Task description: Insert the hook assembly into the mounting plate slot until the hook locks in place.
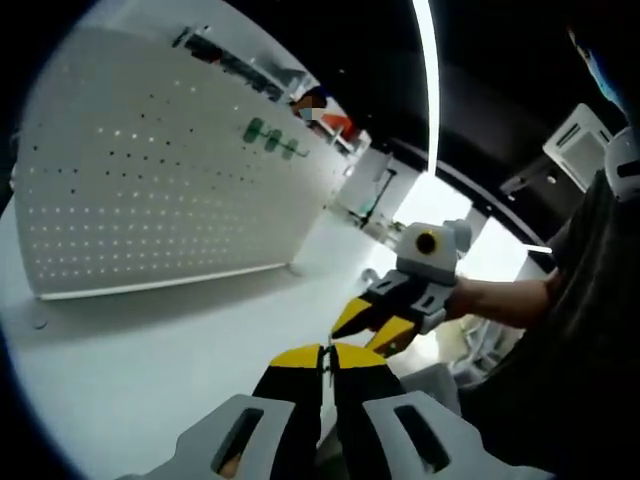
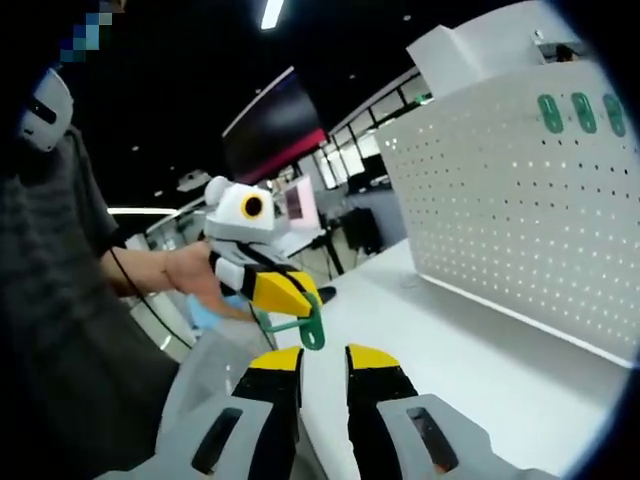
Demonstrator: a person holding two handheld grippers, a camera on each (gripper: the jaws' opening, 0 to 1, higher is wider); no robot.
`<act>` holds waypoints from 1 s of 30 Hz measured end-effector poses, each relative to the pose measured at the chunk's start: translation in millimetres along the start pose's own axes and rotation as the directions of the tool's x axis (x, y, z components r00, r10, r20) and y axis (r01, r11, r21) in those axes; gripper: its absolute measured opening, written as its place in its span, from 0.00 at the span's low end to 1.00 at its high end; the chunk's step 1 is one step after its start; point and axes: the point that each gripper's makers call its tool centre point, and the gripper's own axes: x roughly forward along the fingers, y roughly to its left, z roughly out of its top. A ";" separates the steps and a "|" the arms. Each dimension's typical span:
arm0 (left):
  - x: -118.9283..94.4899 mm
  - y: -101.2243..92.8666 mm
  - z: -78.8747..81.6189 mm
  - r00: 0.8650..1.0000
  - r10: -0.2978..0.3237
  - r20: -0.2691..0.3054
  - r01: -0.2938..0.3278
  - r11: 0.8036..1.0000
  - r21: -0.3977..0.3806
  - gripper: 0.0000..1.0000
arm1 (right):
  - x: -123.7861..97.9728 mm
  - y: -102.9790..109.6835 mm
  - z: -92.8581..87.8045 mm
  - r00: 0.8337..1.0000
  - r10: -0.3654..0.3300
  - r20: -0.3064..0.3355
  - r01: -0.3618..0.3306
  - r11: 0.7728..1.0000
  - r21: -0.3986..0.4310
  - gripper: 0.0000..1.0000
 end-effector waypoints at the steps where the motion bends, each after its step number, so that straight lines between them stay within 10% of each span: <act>1: -0.2 0.8 -0.6 1.000 0.004 -0.004 -0.004 1.000 0.001 0.02 | 0.0 0.0 -0.3 1.000 -0.001 -0.002 0.001 1.000 -0.001 0.15; 30: -9.6 45.2 -19.4 0.968 0.230 -0.098 -0.238 0.969 -0.069 0.02 | -4.3 -8.0 0.1 0.994 -0.106 -0.036 0.103 0.992 -0.079 0.19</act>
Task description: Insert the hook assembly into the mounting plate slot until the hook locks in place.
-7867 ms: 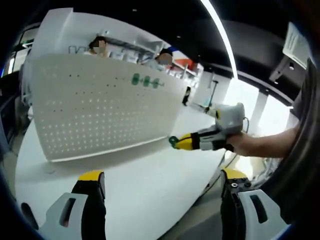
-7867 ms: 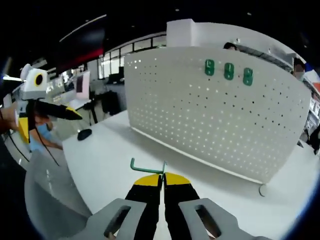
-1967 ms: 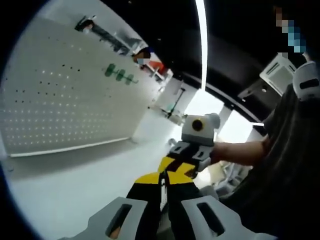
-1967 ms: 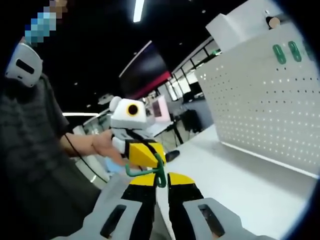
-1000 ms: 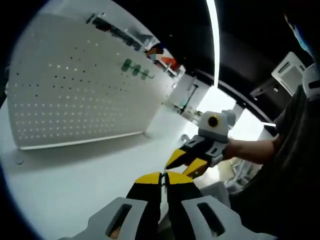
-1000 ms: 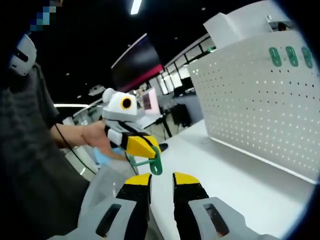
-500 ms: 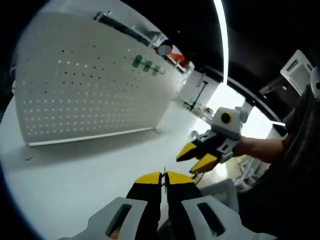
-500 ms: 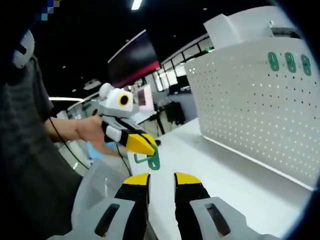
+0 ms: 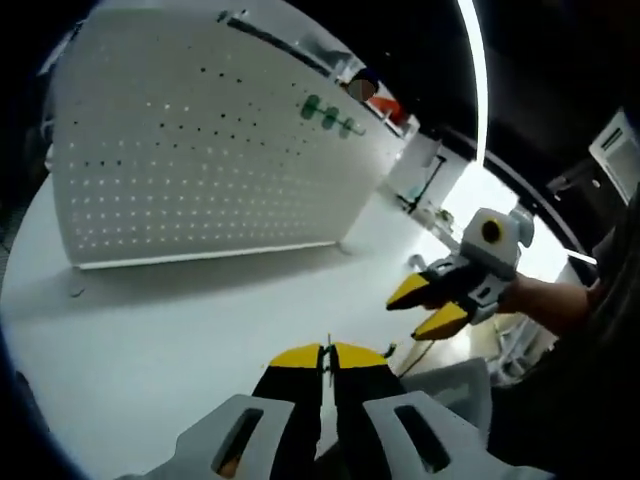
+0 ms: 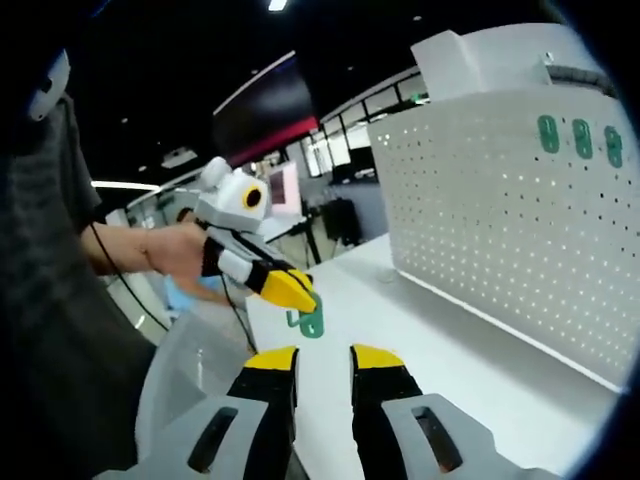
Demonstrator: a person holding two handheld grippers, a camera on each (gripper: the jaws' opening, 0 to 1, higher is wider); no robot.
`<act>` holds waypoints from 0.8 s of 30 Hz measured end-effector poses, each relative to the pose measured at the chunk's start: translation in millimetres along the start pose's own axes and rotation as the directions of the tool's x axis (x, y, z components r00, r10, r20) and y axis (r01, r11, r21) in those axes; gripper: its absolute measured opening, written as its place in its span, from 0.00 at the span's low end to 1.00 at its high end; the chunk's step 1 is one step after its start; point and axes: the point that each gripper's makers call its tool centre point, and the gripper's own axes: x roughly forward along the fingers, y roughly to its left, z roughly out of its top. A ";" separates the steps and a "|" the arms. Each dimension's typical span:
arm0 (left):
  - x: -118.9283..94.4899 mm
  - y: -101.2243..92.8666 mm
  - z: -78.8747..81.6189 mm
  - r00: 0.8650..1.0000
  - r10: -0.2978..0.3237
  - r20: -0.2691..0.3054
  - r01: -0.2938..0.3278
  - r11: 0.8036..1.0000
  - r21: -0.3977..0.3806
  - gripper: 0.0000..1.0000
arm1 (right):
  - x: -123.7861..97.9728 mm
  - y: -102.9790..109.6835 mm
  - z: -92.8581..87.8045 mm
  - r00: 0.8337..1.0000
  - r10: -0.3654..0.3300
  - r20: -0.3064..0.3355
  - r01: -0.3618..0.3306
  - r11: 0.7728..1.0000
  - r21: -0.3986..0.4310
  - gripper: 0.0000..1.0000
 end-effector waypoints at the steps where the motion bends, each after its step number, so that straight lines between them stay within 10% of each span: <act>1: 0.0 2.8 -2.1 1.000 0.022 -0.017 -0.022 1.000 0.014 0.02 | -0.1 0.0 0.5 1.000 -0.001 0.001 0.001 1.000 0.000 0.19; 24: 2.5 9.4 -4.9 0.994 0.106 -0.028 -0.107 0.993 -0.040 0.02 | 16.4 16.8 -0.6 0.993 -0.098 -0.068 0.090 0.990 -0.108 0.21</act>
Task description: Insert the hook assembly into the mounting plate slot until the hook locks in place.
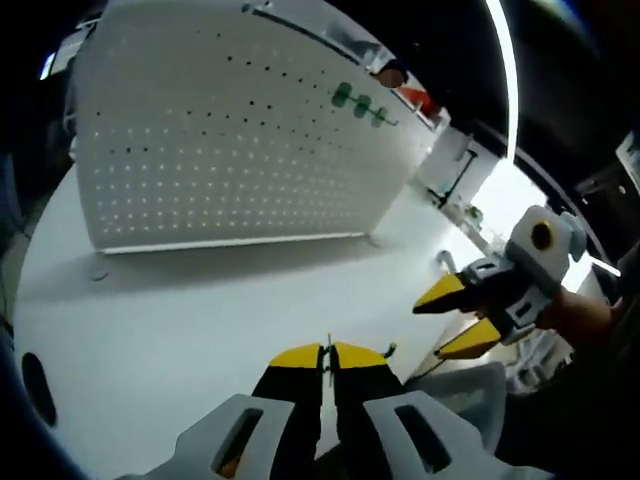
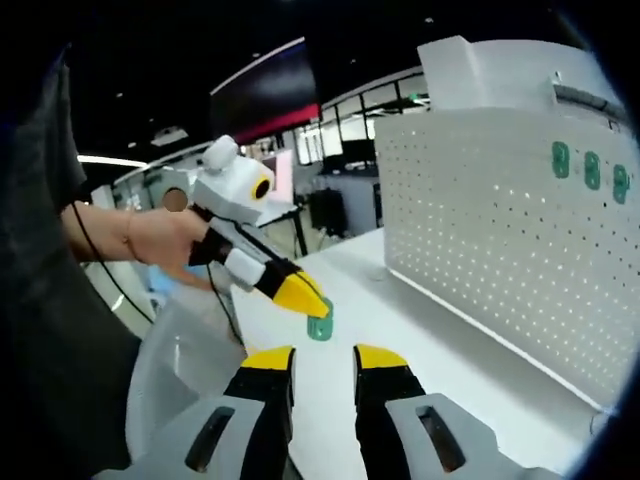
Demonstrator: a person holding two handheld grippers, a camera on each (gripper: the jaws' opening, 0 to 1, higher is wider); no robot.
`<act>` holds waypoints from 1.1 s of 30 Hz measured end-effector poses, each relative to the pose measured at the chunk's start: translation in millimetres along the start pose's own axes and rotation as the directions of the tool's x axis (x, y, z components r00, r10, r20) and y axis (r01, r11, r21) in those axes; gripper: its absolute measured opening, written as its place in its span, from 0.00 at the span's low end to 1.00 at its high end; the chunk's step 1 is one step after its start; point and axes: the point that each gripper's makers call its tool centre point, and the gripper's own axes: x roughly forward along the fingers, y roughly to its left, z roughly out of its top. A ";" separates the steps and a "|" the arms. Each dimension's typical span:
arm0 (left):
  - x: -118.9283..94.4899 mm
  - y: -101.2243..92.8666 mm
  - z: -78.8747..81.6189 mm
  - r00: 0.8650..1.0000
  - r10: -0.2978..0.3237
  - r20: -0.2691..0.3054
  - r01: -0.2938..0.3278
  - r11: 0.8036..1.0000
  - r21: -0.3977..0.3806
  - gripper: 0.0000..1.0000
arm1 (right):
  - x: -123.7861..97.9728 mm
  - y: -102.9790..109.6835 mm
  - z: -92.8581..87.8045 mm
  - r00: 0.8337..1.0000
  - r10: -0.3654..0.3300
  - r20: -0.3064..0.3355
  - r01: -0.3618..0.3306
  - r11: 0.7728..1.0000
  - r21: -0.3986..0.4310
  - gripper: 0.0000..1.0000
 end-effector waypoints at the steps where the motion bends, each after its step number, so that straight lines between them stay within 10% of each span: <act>1: 0.9 -0.9 -0.3 1.000 -0.003 -0.001 0.003 1.000 -0.004 0.02 | 1.4 1.5 0.1 1.000 0.000 -0.005 0.000 1.000 -0.004 0.21; 33: 10.2 -24.3 9.6 0.996 -0.082 0.027 0.083 0.995 -0.046 0.02 | 25.2 -6.5 5.7 0.993 -0.104 -0.053 0.099 0.992 -0.076 0.17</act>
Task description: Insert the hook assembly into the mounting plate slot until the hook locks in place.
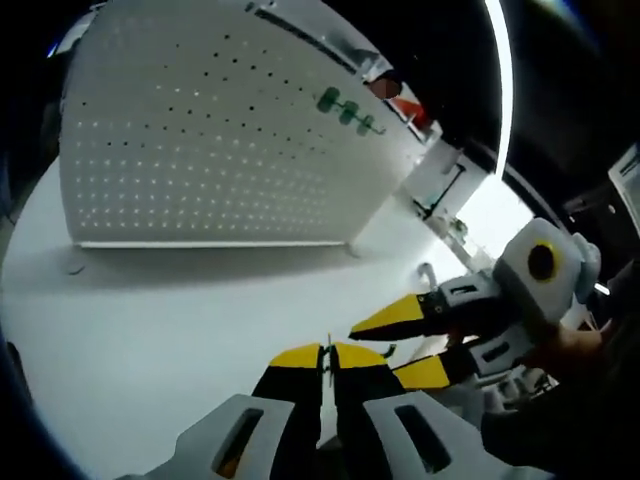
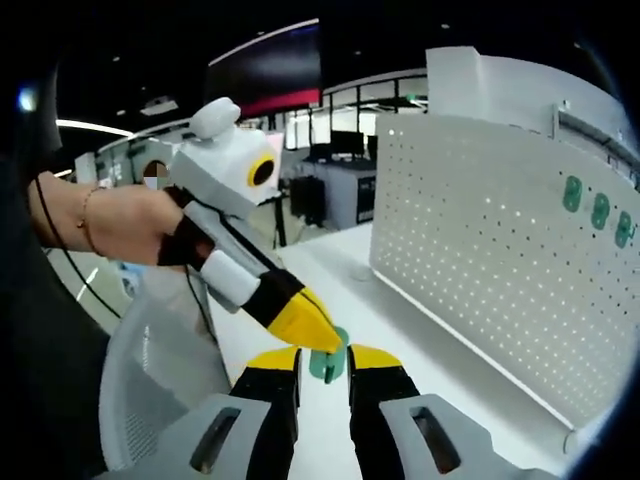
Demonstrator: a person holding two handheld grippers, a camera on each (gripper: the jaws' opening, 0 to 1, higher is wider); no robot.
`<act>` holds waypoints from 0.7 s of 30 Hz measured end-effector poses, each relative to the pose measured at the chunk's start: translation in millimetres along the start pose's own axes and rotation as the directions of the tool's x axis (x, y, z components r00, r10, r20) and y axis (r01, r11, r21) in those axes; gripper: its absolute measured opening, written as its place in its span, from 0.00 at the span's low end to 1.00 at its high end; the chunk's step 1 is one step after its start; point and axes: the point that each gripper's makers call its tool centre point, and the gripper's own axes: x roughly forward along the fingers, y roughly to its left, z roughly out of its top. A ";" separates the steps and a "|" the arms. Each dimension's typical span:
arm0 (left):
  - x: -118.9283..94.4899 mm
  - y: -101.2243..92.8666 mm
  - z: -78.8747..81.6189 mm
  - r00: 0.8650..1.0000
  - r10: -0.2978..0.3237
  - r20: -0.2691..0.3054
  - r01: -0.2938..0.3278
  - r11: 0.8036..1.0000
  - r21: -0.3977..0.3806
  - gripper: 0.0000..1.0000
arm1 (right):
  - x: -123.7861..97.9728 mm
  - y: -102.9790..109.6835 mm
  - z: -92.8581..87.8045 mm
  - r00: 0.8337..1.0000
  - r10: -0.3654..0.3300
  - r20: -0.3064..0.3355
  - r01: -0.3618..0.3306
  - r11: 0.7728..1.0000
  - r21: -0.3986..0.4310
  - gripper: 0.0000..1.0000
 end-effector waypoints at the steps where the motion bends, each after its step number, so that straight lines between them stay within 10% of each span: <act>1: 0.2 -0.6 0.6 1.000 -0.002 0.001 0.002 1.000 -0.001 0.02 | 0.0 0.0 -0.2 1.000 0.000 -0.001 0.000 1.000 0.001 0.17; 21: -1.3 -9.3 10.9 0.999 -0.005 0.042 0.005 1.000 -0.002 0.02 | -3.1 -5.2 6.2 0.999 -0.030 0.016 0.030 0.999 -0.026 0.08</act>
